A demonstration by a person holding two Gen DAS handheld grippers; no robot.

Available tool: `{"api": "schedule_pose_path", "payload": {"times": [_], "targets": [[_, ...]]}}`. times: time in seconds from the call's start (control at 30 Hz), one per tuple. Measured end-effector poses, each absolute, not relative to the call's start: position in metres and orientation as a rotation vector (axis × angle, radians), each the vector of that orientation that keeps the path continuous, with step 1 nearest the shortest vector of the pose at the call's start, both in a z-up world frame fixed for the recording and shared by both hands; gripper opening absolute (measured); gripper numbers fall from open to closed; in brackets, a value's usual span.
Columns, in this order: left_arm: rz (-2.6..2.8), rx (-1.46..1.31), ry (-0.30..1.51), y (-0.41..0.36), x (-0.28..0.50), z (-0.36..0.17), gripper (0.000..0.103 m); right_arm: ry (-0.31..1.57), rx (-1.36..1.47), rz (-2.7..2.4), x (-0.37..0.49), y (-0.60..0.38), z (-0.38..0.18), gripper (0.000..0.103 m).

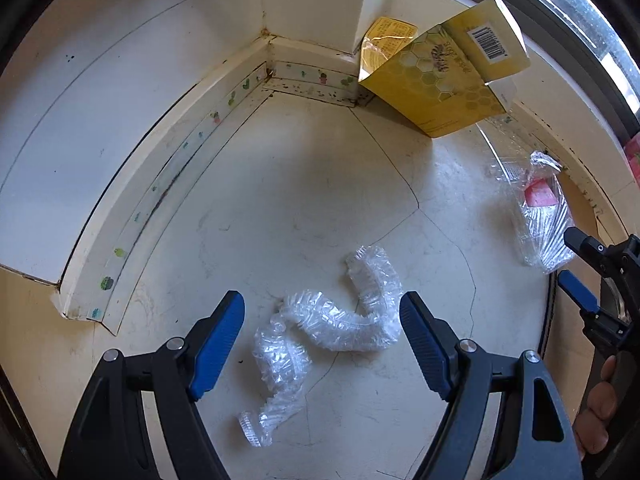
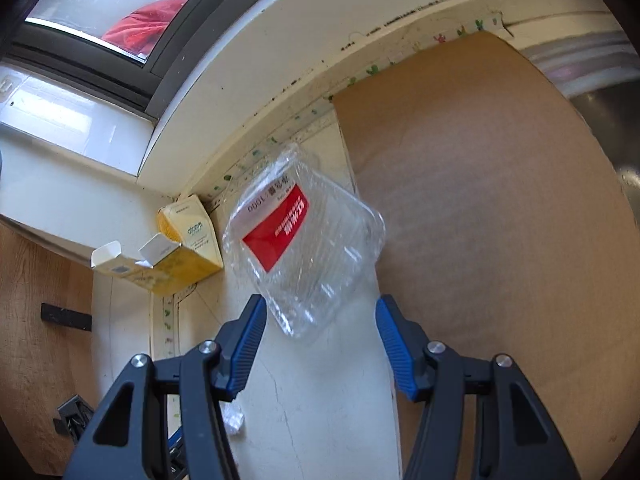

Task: Collect trash
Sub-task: 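Grasp the crumpled plastic wrap with the left gripper while the right gripper grasps the clear food tray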

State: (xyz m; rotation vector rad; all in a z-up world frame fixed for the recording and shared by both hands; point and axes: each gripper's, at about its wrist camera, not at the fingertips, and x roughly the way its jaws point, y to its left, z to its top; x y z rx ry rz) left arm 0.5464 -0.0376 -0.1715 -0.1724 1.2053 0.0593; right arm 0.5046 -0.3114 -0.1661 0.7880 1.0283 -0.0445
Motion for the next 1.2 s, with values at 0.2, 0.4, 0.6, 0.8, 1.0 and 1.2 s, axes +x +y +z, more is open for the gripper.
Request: {"api": "schedule_pose_path", "payload": {"times": [0.2,0.4,0.6,0.8,1.0,1.2], "targets": [[0.102,-0.241,1.241,-0.033,0.553,-0.185,0.061,1.037,0.777,-0.025,0.518,-0.304,-0.179,0.046],[0.108,-0.209,1.225,-0.036,0.553,-0.184,0.013,1.024,0.779,-0.006,0.524,-0.297,-0.187,0.017],[0.127,-0.171,1.159,-0.034,0.531,-0.176,0.008,0.988,0.843,0.020,0.512,-0.303,-0.185,0.008],[0.123,-0.147,1.116,-0.025,0.506,-0.161,0.007,0.945,0.861,-0.034,0.489,-0.319,-0.170,0.007],[0.083,-0.167,1.115,-0.017,0.476,-0.149,0.007,0.948,0.854,-0.053,0.459,-0.320,-0.162,0.007],[-0.008,-0.135,1.066,-0.019,0.431,-0.124,0.007,0.952,0.830,-0.059,0.408,-0.312,-0.147,0.006]]}}
